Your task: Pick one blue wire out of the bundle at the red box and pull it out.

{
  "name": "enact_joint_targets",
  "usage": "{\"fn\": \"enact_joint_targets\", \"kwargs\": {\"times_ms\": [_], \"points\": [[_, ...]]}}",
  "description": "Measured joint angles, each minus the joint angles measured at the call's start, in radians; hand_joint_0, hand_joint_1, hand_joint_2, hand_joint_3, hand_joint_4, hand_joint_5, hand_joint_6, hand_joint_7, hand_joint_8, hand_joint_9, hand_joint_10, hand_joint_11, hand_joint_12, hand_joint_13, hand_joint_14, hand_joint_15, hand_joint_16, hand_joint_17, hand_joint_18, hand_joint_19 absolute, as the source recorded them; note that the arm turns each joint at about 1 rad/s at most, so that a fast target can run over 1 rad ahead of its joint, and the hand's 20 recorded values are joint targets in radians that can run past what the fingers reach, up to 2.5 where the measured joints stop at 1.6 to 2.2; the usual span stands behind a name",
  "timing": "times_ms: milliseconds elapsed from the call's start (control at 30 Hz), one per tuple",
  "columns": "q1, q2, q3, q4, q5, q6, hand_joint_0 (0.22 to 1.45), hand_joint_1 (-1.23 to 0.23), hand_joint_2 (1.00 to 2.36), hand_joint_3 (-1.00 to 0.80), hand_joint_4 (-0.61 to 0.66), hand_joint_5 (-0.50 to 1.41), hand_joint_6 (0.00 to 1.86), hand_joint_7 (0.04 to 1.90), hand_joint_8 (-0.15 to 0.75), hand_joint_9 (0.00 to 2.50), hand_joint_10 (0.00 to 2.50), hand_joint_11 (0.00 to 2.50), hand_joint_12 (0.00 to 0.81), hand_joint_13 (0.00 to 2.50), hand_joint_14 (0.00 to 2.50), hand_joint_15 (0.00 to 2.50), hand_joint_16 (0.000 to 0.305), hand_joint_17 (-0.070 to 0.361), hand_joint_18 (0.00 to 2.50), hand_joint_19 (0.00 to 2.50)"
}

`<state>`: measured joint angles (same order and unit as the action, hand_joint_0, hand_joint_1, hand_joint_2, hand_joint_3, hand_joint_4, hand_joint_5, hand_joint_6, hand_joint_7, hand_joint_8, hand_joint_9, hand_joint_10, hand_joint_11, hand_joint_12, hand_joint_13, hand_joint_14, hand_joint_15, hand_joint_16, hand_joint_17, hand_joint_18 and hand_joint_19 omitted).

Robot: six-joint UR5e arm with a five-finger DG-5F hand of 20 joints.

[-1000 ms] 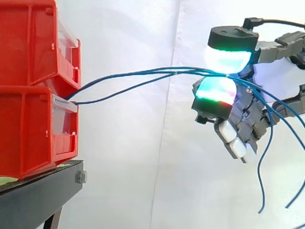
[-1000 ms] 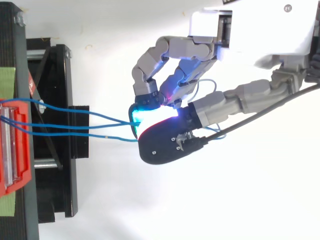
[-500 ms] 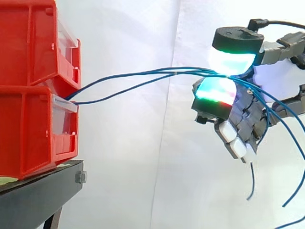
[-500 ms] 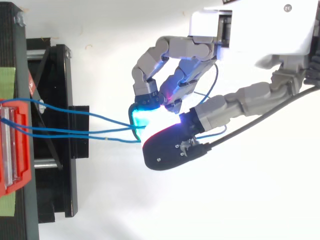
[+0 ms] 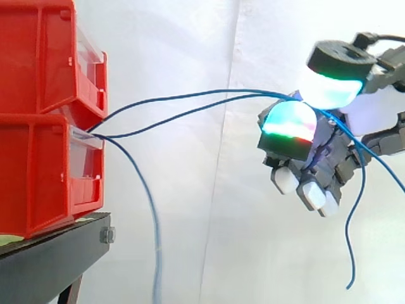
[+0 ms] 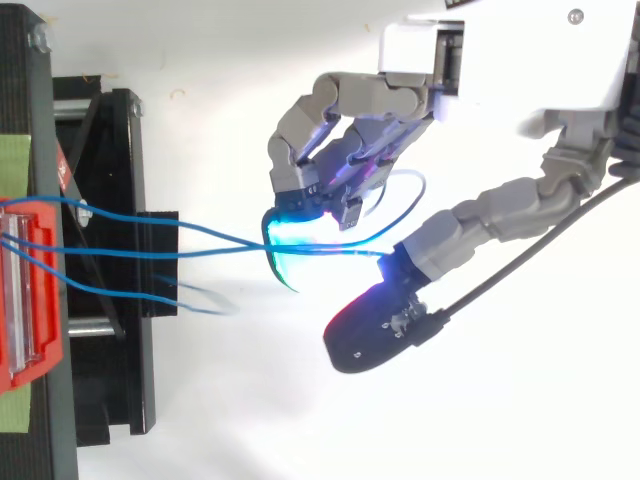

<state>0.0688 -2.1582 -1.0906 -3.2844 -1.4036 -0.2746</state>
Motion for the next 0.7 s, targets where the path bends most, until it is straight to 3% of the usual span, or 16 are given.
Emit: {"fn": "enact_joint_targets", "kwargs": {"times_ms": [500,600,700], "points": [[0.000,0.000,0.000,0.000,0.000,-0.009,0.59,-0.40,1.01,-0.40,0.16,-0.14,0.92,1.03,0.345,0.86,0.01,0.47,0.420,0.87,0.02,0.54,0.056,0.125,0.72,0.58],[0.000,0.000,0.001,0.000,0.000,-0.011,0.59,-0.39,1.01,-0.37,0.16,-0.14,0.92,1.04,0.351,0.88,0.01,0.48,0.421,0.88,0.02,0.53,0.056,0.125,0.72,0.58],[0.000,0.000,0.001,0.000,0.000,-0.016,0.57,-0.50,1.01,-0.28,0.17,-0.12,0.91,1.07,0.355,0.92,0.01,0.48,0.422,0.92,0.02,0.54,0.055,0.123,0.76,0.56]]}}
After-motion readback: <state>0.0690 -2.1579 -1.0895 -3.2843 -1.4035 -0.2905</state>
